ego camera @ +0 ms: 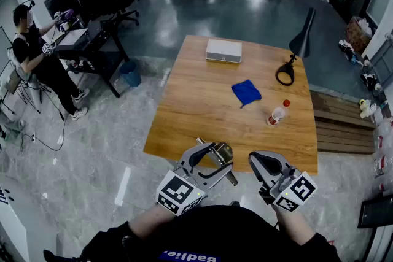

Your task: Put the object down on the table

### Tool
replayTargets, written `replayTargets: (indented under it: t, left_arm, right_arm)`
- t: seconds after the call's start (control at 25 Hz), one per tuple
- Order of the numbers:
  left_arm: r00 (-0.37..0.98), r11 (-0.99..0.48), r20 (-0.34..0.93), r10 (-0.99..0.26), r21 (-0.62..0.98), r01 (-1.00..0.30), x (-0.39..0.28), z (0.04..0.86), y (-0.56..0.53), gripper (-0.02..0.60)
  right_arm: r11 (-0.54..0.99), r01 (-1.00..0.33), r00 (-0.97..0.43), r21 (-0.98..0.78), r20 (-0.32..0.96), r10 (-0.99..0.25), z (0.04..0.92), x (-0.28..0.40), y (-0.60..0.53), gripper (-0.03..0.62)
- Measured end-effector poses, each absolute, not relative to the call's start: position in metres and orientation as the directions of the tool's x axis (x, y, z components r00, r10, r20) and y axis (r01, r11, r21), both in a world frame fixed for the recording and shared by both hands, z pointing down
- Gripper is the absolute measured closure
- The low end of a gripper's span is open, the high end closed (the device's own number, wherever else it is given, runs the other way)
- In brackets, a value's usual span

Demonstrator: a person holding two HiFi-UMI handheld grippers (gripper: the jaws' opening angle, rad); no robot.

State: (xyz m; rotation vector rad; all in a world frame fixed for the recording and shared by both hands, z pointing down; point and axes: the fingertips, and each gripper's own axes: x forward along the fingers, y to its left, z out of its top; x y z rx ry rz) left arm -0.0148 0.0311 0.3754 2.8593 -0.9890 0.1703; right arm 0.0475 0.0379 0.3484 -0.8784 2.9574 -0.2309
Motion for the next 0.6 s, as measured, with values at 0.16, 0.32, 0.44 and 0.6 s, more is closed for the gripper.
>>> replayTargets:
  t: [0.16, 0.32, 0.44, 0.6]
  left_arm:
    - [0.782, -0.783, 0.147, -0.605, 0.068, -0.618, -0.0130, 0.3760, 0.0354, 0.284]
    - [0.784, -0.784, 0.150, -0.603, 0.070, -0.616, -0.0141, 0.3774, 0.0349, 0.284]
    - [0.782, -0.782, 0.152, -0.604, 0.073, -0.619, -0.0091, 0.3782, 0.0333, 0.285]
    - [0.780, -0.780, 0.159, -0.606, 0.074, -0.621, -0.0056, 0.3813, 0.0294, 0.284]
  right_arm:
    - [0.827, -0.540, -0.837, -0.156, 0.000, -0.547, 0.3482, 0.0497, 0.0418, 0.589]
    - [0.825, -0.542, -0.836, -0.158, 0.003, -0.548, 0.3499, 0.0485, 0.0413, 0.589]
    - [0.824, -0.541, -0.837, -0.168, 0.008, -0.548, 0.3519, 0.0535, 0.0399, 0.589]
    - [0.832, -0.518, -0.850, -0.199, 0.013, -0.526, 0.3569, 0.0539, 0.0376, 0.589]
